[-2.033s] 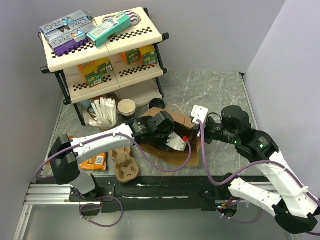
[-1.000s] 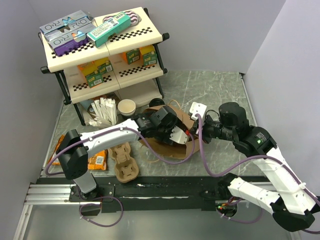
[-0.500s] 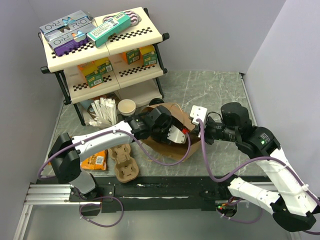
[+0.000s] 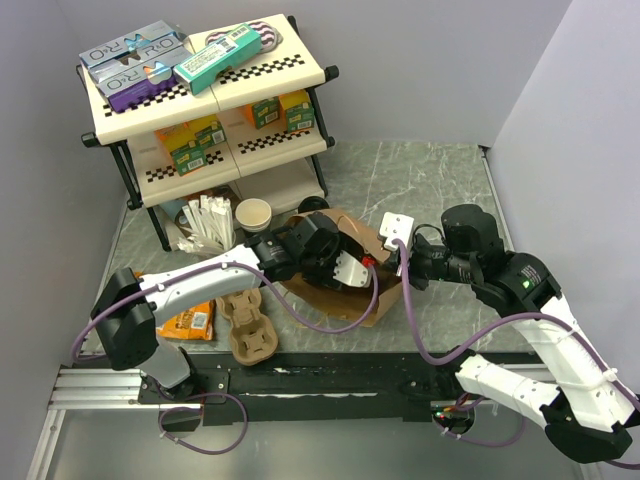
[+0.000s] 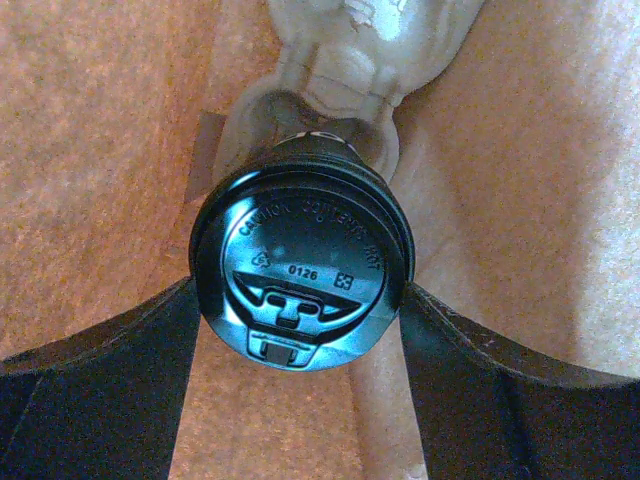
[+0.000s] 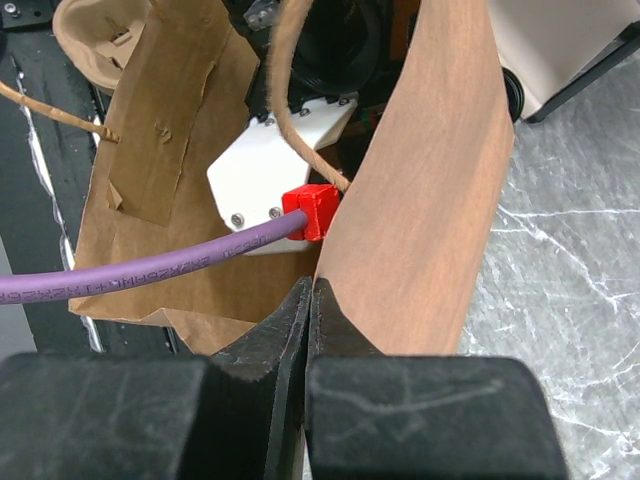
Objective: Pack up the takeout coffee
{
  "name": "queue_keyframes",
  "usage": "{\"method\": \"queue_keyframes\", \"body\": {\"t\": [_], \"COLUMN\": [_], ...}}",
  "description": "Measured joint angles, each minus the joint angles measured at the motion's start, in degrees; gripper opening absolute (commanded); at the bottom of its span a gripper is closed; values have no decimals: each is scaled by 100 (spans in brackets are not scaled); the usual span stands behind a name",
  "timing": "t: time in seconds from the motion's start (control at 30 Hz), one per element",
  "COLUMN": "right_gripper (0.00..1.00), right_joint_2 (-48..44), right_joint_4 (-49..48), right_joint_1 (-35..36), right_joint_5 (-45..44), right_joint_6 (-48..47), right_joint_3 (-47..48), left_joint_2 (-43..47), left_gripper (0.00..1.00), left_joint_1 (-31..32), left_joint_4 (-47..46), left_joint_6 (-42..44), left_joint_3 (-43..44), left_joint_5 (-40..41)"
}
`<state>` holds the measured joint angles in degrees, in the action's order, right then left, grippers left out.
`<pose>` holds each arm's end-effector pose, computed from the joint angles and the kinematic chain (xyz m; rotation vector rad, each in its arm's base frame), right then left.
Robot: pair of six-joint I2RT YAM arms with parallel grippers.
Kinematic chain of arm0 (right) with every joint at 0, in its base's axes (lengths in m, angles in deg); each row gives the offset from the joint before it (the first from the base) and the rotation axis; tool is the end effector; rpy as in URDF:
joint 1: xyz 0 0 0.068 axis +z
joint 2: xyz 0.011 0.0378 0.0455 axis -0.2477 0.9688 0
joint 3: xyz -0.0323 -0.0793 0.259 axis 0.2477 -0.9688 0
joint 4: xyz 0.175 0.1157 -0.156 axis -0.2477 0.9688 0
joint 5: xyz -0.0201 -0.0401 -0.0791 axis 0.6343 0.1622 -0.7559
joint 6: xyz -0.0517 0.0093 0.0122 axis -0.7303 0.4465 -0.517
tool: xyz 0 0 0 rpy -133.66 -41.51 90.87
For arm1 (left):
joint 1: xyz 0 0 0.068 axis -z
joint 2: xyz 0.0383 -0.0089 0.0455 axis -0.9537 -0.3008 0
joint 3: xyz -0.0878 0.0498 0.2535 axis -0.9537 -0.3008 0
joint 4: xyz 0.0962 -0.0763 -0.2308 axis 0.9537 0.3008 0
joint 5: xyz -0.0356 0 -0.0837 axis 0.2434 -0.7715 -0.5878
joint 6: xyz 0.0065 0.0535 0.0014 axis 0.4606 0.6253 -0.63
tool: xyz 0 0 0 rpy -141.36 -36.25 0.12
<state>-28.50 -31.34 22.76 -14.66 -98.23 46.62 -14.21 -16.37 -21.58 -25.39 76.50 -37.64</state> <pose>0.1058 0.0975 0.4108 -1.3809 1.6201 0.4950 0.1920 -0.2848 0.2866 1.9053 1.2993 0.0217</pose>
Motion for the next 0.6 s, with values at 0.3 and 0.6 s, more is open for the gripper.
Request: {"method": "queue_keyframes", "body": {"t": [0.3, 0.6], "right_gripper": [0, 0], "right_joint_2": [0, 0], "right_joint_4": [44, 72], "right_joint_1": [-2, -2], "right_joint_5": [15, -153], "right_joint_6": [0, 26], "right_joint_3": [4, 4], "left_joint_2": [-114, -201], "left_gripper": [1, 1], "left_joint_1": [0, -26], "left_joint_4": [-264, -229], "left_joint_6": [-116, -319], "left_joint_3": [0, 13], "left_joint_5": [-92, -118]}}
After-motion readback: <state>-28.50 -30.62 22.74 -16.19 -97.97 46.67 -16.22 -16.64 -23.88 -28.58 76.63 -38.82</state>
